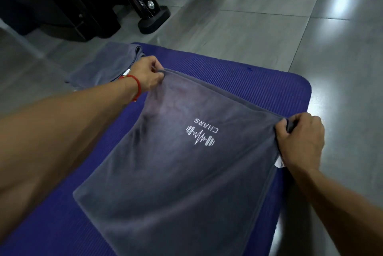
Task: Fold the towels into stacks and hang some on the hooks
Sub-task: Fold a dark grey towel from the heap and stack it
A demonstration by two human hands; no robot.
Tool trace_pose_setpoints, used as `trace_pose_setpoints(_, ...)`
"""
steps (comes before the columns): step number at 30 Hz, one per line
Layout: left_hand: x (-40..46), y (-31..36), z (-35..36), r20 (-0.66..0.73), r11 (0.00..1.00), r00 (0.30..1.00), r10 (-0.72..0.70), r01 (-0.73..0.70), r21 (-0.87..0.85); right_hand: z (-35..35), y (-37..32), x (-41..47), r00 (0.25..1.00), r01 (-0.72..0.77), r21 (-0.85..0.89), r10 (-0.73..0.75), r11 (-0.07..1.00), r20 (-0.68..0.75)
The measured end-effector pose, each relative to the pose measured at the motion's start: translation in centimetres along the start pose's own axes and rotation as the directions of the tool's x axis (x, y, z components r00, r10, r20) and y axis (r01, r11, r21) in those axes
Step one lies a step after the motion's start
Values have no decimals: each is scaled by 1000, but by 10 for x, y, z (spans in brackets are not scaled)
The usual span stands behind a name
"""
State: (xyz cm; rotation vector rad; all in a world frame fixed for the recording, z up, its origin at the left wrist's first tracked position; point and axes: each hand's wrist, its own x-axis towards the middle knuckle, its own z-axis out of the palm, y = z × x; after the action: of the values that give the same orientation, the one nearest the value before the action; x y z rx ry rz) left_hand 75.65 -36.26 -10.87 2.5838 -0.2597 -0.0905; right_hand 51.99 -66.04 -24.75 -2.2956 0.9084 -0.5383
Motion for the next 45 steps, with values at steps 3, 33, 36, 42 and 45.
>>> trace_pose_setpoints(3,-34,-2,-28,-80,997,996,42,-47,-66,-18,9,6,988,79,29,-82,996,134)
trace_pose_setpoints(33,-459,-166,-401,-614,917,710,-345,117,-381,-201,-445,-133,536,763,333,-830,554,155)
trace_pose_setpoints(36,-485,-182,-407,-662,915,646,-381,158,-372,-189,-465,-151,515,757,386,-845,527,144)
trace_pose_setpoints(42,-504,-203,-393,-547,750,603,-580,133,-648,-129,-488,-190,635,424,699,-740,576,224)
trace_pose_setpoints(45,-495,-216,-386,-496,612,504,-707,84,-787,-87,-507,-204,649,291,759,-703,583,292)
